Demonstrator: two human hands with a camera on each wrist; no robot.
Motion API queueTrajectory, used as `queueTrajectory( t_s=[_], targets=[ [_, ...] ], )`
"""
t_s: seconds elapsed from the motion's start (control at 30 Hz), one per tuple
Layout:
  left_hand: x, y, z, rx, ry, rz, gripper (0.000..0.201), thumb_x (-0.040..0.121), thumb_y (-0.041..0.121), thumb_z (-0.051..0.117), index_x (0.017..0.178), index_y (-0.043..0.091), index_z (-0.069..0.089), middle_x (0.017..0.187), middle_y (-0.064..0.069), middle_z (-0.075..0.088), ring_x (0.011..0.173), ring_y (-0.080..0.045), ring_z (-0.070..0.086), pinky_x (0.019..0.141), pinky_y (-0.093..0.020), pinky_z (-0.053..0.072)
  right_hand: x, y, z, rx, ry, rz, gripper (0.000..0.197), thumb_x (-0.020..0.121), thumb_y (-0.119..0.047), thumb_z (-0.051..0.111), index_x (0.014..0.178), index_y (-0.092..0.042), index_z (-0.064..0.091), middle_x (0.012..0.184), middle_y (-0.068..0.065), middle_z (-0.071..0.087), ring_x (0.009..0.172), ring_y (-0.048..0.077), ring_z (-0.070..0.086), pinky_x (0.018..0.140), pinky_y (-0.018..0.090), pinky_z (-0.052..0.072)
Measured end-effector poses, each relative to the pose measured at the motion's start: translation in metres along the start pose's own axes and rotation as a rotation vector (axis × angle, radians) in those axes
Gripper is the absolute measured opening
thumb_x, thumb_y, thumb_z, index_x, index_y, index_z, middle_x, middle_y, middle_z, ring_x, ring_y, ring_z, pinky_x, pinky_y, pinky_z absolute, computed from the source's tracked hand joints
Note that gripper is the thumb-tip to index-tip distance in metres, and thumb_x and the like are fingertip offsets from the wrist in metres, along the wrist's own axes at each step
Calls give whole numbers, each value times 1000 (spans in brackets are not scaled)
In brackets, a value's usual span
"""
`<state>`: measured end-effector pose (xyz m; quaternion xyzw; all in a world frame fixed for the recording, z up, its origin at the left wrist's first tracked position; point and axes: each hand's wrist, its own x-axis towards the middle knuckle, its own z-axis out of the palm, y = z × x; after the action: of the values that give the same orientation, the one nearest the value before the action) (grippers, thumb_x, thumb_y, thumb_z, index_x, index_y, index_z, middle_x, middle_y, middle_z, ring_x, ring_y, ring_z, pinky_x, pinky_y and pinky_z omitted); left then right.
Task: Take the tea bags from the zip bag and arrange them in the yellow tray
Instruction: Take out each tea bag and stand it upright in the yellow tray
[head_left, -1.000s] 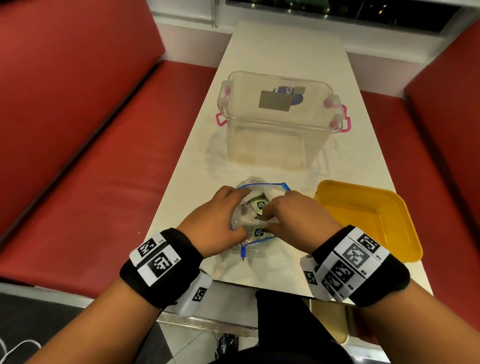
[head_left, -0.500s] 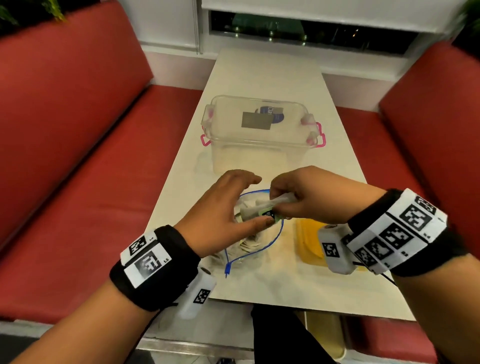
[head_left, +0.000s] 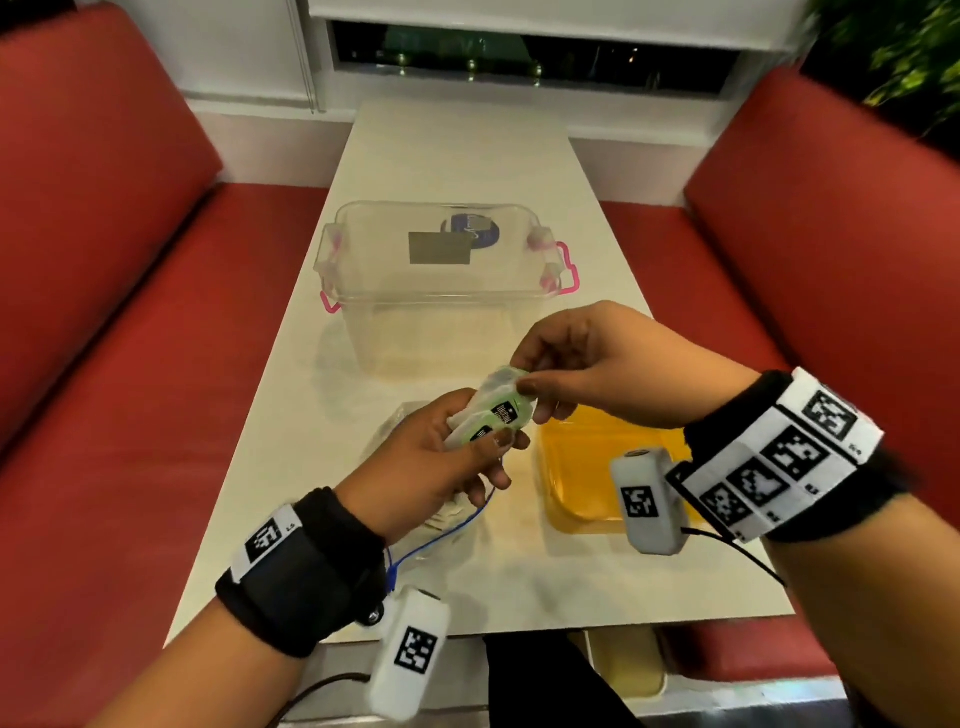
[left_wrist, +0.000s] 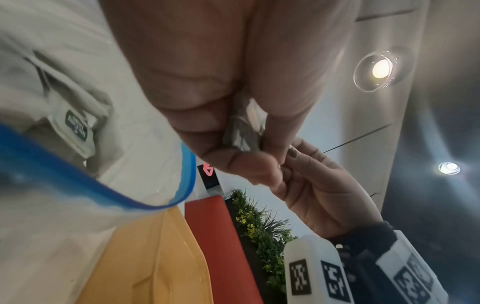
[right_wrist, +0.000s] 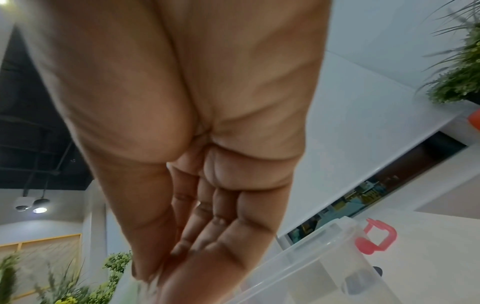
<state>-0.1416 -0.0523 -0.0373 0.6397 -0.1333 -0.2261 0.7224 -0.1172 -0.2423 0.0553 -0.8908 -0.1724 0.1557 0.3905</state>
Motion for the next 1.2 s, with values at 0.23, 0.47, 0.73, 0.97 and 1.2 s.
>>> queueTrajectory(
  t_s=[0.23, 0.47, 0.73, 0.97, 1.2],
  targets=[
    [11, -6, 6, -17, 67, -5, 27, 97, 24, 54, 117, 6, 57, 104, -8, 71, 57, -9, 50, 47, -21, 37, -1, 11, -8, -5, 88, 16, 4, 88, -13, 66, 92, -10, 67, 72, 5, 73, 63, 12, 70, 64, 32, 58],
    [22, -8, 10, -174, 146, -36, 19, 99, 18, 49, 107, 12, 65, 97, -8, 71, 52, -9, 42, 45, -18, 31, -10, 16, -10, 15, 107, 15, 21, 90, -5, 55, 107, -17, 61, 87, 1, 70, 70, 15, 72, 69, 37, 58],
    [23, -2, 14, -268, 18, -133, 23, 91, 22, 52, 106, 8, 63, 91, -11, 71, 46, -7, 41, 42, -17, 29, -17, 20, -18, -256, 145, -119, 27, 87, -7, 66, 107, -26, 71, 97, -17, 66, 78, 2, 62, 69, 8, 46],
    [22, -7, 12, -128, 172, -58, 32, 101, 18, 44, 131, 25, 52, 111, -5, 71, 56, -11, 51, 48, -20, 36, -23, 23, -26, -332, 182, -79, 7, 90, -24, 64, 93, -27, 69, 91, -11, 67, 82, -1, 61, 71, 15, 49],
    [23, -9, 14, 79, 164, 18, 37, 103, 8, 35, 113, 32, 61, 117, -4, 62, 61, -13, 54, 54, -23, 37, -17, 29, -19, -13, 172, 17, 7, 91, -16, 63, 96, -13, 65, 80, 5, 73, 71, 23, 71, 71, 39, 60]
  ],
)
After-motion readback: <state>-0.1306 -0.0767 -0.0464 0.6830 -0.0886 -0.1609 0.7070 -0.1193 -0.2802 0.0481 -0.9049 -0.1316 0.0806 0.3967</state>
